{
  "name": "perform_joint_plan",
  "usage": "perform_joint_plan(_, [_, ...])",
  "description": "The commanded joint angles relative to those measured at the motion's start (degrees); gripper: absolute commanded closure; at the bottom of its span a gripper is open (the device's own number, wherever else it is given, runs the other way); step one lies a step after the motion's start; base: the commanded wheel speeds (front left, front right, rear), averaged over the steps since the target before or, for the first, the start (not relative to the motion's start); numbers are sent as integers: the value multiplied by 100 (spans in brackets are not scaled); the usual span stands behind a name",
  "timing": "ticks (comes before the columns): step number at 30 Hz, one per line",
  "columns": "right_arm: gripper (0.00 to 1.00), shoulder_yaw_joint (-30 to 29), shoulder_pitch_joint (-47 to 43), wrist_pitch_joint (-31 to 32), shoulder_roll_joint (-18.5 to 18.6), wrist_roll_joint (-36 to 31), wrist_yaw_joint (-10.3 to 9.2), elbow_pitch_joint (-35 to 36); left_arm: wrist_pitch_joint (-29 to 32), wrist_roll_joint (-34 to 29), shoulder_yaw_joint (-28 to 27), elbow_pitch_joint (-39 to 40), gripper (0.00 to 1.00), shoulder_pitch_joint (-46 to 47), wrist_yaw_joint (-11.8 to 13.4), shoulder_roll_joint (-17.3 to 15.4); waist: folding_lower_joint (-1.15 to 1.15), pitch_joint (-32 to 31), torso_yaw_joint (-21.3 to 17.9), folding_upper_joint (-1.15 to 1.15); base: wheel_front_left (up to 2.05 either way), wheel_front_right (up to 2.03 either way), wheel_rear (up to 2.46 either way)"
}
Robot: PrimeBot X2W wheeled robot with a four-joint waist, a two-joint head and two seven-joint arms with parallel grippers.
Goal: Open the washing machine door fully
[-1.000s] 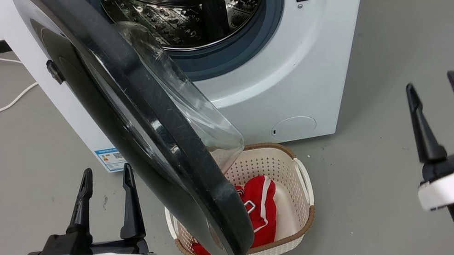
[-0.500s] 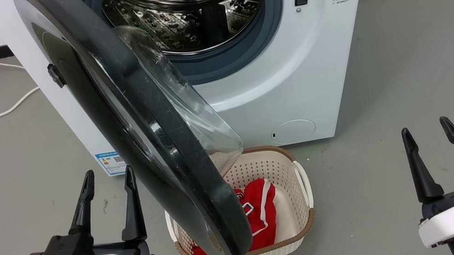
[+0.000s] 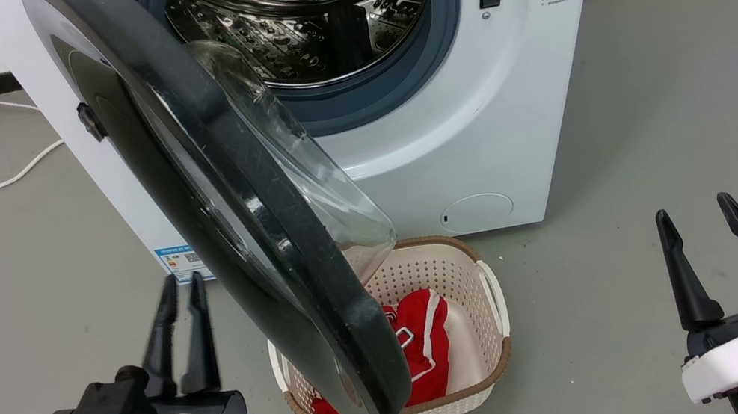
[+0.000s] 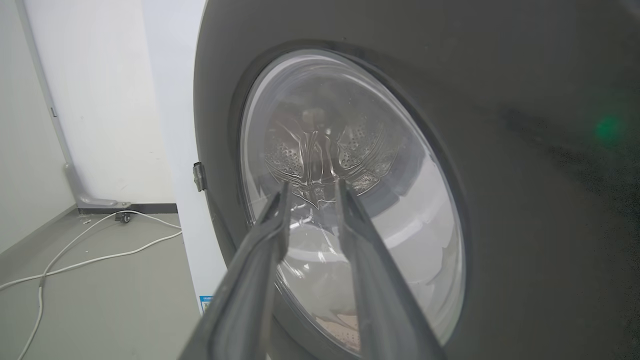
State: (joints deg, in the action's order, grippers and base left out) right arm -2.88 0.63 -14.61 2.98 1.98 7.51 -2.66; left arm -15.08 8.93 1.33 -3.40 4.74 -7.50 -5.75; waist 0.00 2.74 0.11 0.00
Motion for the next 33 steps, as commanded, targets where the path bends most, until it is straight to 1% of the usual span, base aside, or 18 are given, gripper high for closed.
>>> perform_joint_plan(1, [0, 2, -10, -27, -19, 27, -4, -20, -12, 16, -1, 11, 100, -71, 1, -25, 0, 2, -1, 0, 0, 0, 0])
perform_joint_plan(5, [0, -9, 20, -32, -19, 52, -4, -43, -12, 60, -7, 5, 100, -59, 1, -32, 0, 13, -4, 0, 0, 0, 0])
perform_joint_plan(9, [0, -16, 35, -41, -19, 80, -4, -74, -12, -3, -118, 220, 100, 67, 1, -15, 0, 14, 8, 0, 0, 0, 0])
perform_joint_plan(15, [0, -25, 54, -45, -19, 115, -4, -110, -11, -263, -299, 1157, 100, 242, 1, 9, 0, 27, 36, 0, 0, 0, 0])
perform_joint_plan(22, [0, -32, 86, -52, -19, 132, -4, -159, -11, -599, -337, 2537, 100, 456, 1, 28, 0, 27, 45, 0, 0, 0, 0])
perform_joint_plan(28, [0, -25, 113, -55, -19, 156, -4, -199, -10, -666, 117, 3462, 100, 517, 1, -63, 0, 33, 34, 0, 0, 0, 0])
perform_joint_plan(33, [0, -38, 106, -58, -18, 189, -4, -230, -9, -437, 943, 3704, 100, 290, 1, -258, 0, 31, 34, 0, 0, 0, 0])
